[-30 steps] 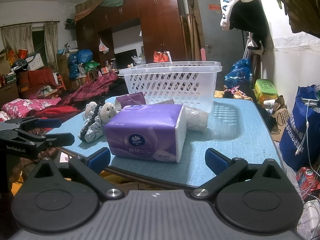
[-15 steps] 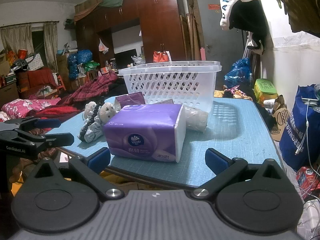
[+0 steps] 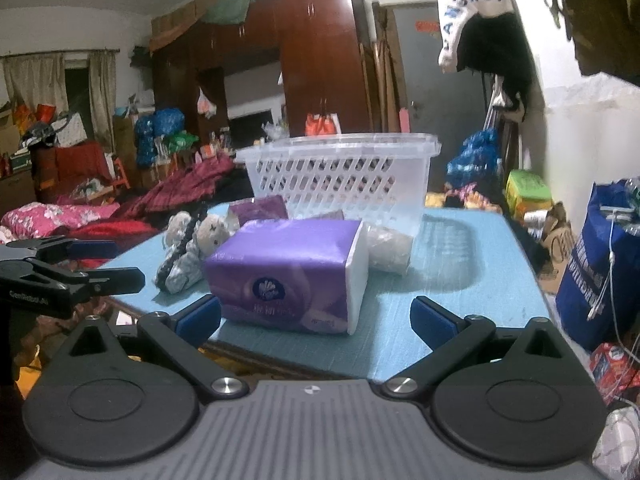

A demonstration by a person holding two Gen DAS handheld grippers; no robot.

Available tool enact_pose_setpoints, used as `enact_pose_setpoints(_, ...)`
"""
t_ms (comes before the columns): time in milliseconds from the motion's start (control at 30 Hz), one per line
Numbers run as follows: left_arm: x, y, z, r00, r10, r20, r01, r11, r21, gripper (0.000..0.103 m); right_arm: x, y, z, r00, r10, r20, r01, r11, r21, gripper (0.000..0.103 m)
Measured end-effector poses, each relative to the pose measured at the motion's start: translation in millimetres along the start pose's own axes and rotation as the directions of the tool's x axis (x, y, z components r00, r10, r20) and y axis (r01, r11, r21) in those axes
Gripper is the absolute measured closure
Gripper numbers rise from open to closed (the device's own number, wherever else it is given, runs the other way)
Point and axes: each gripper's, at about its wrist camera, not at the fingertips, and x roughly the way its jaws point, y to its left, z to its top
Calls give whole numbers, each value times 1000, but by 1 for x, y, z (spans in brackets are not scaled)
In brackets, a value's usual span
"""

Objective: Organize objects
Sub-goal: 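Close both grippers on the purple tissue pack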

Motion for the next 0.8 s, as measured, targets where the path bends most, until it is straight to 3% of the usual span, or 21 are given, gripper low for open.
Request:
enact_pose_setpoints(133, -12, 3, 9, 991, -17, 130, 19, 1000, -15, 0, -10, -12, -4, 988, 64, 140, -66, 998, 10, 0)
enact_pose_setpoints(300, -4, 4, 19, 986, -21, 168, 24, 1000, -15, 0, -7, -26, 0, 976, -35, 213, 31, 999, 23, 0)
enact_pose_setpoints(400, 9, -1, 19, 987, -13, 163, 14, 1000, -3, 0, 2, -32, 3, 978, -15, 207, 16, 1000, -7, 0)
enact_pose_setpoints(533, 30, -4, 10, 987, -110, 119, 111, 994, 3, 0, 19, -42, -1, 984, 72, 163, -69, 997, -25, 0)
enact_pose_setpoints(633, 49, -8, -4, 987, -135, 85, 134, 991, 24, 0, 32, -47, -8, 986, 116, 123, -111, 993, -47, 1)
enact_pose_setpoints(800, 67, -6, -22, 975, -211, 68, 208, 977, 40, 6, 39, -56, -18, 976, 197, 90, -193, 980, -53, 19)
